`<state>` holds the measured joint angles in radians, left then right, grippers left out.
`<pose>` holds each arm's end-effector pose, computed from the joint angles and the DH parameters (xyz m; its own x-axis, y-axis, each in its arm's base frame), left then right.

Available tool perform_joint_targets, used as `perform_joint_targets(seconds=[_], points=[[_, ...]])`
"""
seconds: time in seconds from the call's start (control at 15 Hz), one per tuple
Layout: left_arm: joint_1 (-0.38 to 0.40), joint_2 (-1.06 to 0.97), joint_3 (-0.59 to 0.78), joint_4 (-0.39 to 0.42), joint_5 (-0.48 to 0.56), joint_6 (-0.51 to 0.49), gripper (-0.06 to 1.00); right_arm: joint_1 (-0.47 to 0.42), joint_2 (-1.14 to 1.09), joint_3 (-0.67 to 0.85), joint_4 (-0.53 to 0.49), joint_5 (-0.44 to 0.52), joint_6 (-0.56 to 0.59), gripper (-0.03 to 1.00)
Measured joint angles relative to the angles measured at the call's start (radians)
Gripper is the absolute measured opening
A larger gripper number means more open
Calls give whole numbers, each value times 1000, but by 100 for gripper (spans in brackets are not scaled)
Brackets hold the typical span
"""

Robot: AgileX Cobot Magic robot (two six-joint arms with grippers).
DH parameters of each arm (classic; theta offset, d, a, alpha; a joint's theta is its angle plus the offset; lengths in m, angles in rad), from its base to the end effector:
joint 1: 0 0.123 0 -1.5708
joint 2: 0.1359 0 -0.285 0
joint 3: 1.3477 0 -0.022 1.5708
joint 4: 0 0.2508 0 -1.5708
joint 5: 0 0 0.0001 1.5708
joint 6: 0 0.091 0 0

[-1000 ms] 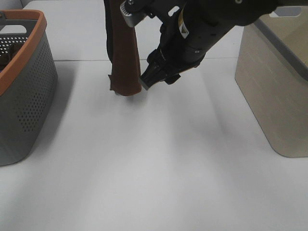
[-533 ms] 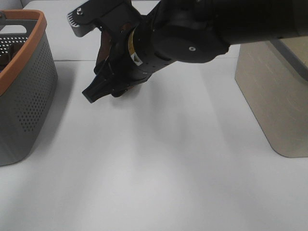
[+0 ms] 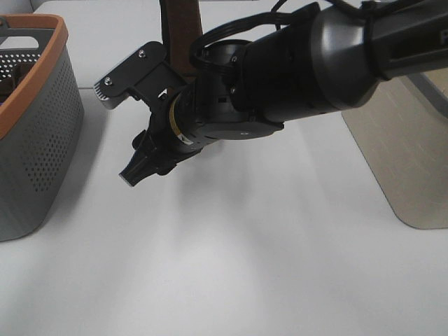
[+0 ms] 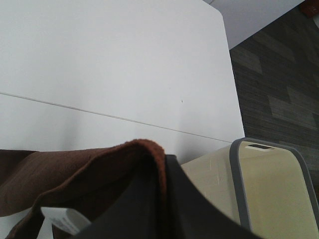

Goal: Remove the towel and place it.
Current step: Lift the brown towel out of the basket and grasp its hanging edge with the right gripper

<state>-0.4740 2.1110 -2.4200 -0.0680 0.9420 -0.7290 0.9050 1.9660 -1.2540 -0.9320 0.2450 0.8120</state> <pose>0.4238 -0.2230 0.4152 -0.6773 -0.4330 -0.5948 0.0369 0.7875 -0.6153 0.2762 0.3228 0.1775 -0.3567 -0.6213 -0.6977 -0.7268 0.6538 -0.2105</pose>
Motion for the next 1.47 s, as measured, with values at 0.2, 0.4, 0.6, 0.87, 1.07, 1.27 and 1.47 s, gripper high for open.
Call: perform_joint_targets(seconds=[0.2, 0.4, 0.6, 0.87, 1.07, 1.27, 1.47], points=[[0, 0, 0, -13, 0, 0, 1, 0, 30, -2, -7, -55, 2, 54], [0, 0, 0, -19, 0, 16, 1, 0, 58, -9, -10, -98, 27, 54], [0, 0, 0, -23, 0, 30, 1, 0, 63, -79, -76, 1, 88, 55], [0, 0, 0, -24, 0, 46, 1, 0, 65, -95, -93, -2, 118, 58], [0, 0, 0, -28, 0, 46, 1, 0, 82, -122, -114, 36, 166, 68], [0, 0, 0, -29, 0, 50, 1, 0, 90, -155, -176, 112, 205, 70], [0, 0, 0, -30, 0, 50, 1, -14, 90, -161, -237, 141, 305, 71]])
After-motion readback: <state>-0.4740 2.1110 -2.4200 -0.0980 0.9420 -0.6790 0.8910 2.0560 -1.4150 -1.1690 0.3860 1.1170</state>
